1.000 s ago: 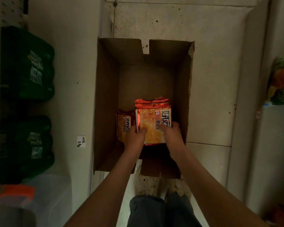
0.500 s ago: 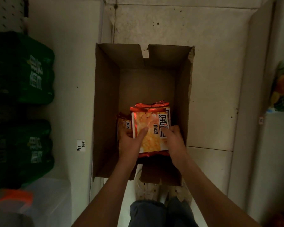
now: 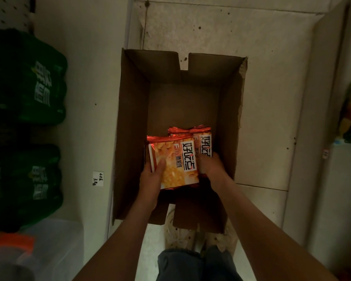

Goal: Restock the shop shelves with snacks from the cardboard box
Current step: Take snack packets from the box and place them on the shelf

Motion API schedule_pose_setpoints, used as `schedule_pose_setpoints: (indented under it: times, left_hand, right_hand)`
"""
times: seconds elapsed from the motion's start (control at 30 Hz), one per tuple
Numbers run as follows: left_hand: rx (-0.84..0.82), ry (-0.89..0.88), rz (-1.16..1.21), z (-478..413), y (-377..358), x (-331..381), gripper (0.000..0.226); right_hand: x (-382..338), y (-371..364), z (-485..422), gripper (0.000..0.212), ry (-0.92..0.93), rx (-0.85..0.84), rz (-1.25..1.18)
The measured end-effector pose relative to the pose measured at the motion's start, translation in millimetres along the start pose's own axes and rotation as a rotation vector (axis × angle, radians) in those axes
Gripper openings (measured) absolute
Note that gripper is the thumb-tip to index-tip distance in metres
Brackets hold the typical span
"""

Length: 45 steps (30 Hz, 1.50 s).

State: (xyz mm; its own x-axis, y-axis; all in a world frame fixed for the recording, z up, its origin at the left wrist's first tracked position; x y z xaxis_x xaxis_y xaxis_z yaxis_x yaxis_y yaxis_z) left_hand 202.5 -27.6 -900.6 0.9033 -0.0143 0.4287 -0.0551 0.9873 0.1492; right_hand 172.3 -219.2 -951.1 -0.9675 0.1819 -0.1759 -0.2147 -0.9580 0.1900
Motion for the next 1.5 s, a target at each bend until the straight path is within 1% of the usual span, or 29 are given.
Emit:
schedule_pose_setpoints:
  times: [0.1, 0.2, 0.3, 0.33, 0.4, 0.5, 0.57, 0.67, 0.73, 0.83, 0.9, 1.03, 1.1, 1.17, 1.2, 1.27, 1.4, 1.43, 1.47, 1.5]
  left_hand:
    - [-0.022, 0.018, 0.082, -5.1, -0.6, -5.1, 0.043]
    - [-0.015, 0.055, 0.182, -10.2, 0.0, -11.5, 0.044]
    - [0.004, 0.082, 0.237, -12.0, 0.8, -13.0, 0.042]
    - [0.005, 0.094, 0.252, -12.7, 1.2, -13.9, 0.042]
    - [0.011, 0.118, 0.283, -13.3, 3.4, -16.7, 0.042]
    - [-0.005, 0.144, 0.3, -9.9, 5.5, -17.6, 0.041]
    - [-0.041, 0.147, 0.307, -4.3, 4.6, -15.4, 0.039]
    - [-0.067, 0.171, 0.335, 14.7, 5.9, -9.3, 0.041]
    - [-0.083, 0.202, 0.343, 32.5, 6.5, -3.1, 0.043]
    - [-0.146, 0.234, 0.363, 70.9, 4.8, 18.4, 0.04]
    - [-0.197, 0.232, 0.336, 106.7, 4.4, 43.9, 0.04]
    - [-0.292, 0.24, 0.206, 200.6, 4.2, 97.8, 0.045]
    - [-0.359, 0.224, 0.136, 250.0, 0.6, 124.6, 0.047]
    - [-0.439, 0.187, 0.091, 319.1, -2.6, 158.9, 0.046]
    - [-0.473, 0.169, 0.093, 327.6, -12.4, 169.5, 0.045]
    - [-0.522, 0.122, 0.064, 375.2, -18.9, 195.8, 0.043]
    - [-0.669, 0.047, -0.057, 464.3, -38.9, 219.7, 0.04]
    - [-0.689, 0.039, -0.057, 465.1, -39.9, 221.1, 0.04]
    - [-0.724, 0.01, -0.109, 489.0, -43.7, 225.7, 0.041]
    - [-0.756, -0.004, -0.117, 498.8, -46.3, 229.7, 0.044]
  right_hand:
    - [2.0, -1.6, -6.6, 0.058, -0.008, 0.015, -0.078]
    - [2.1, 1.3, -7.6, 0.063, 0.011, 0.078, -0.032]
    - [0.5, 3.6, -8.0, 0.059, 0.046, 0.156, 0.024]
    - [0.5, 2.9, -7.1, 0.058, 0.045, 0.159, 0.023]
    - [0.7, -1.4, -5.4, 0.052, 0.04, 0.124, 0.0]
    - [-2.2, -7.6, 2.8, 0.04, 0.039, 0.015, -0.045]
    - [-9.3, -6.6, 16.3, 0.034, 0.09, -0.008, -0.054]
    - [-21.2, 2.3, 44.8, 0.034, 0.207, 0.026, -0.035]
    - [-30.5, 10.3, 69.7, 0.029, 0.266, 0.047, -0.008]
    - [-44.7, 25.9, 118.8, 0.023, 0.342, 0.054, 0.012]
    - [-54.9, 41.3, 164.6, 0.023, 0.369, 0.054, 0.004]
    - [-67.3, 74.3, 270.4, 0.03, 0.368, 0.022, -0.074]
    - [-80.5, 96.3, 327.6, 0.026, 0.416, 0.022, -0.085]
    - [-87.4, 129.0, 399.8, 0.025, 0.458, 0.065, -0.115]
    - [-95.6, 138.2, 405.6, 0.027, 0.486, 0.08, -0.108]
    - [-99.8, 165.2, 456.9, 0.031, 0.533, 0.126, -0.134]
    - [-89.5, 215.6, 550.8, 0.028, 0.607, 0.208, -0.237]
    - [-91.6, 215.0, 555.0, 0.027, 0.618, 0.192, -0.244]
    - [-83.2, 226.9, 583.9, 0.027, 0.635, 0.214, -0.268]
    - [-81.0, 230.7, 594.3, 0.028, 0.645, 0.223, -0.292]
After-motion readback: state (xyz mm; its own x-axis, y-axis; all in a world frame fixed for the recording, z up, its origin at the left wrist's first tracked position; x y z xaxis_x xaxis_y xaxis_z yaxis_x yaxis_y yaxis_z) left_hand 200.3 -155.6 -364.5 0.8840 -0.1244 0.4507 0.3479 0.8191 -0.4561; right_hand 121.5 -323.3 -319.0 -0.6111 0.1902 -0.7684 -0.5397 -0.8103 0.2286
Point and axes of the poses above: each hand's wrist, its own z-axis away from the middle knuckle, its own y-axis out of the back of the hand, x = y × z, the point moved 10 cm from there along -z, towards the middle knuckle, and after that the axes turned 6 degrees about z, right-handed, at the moved point
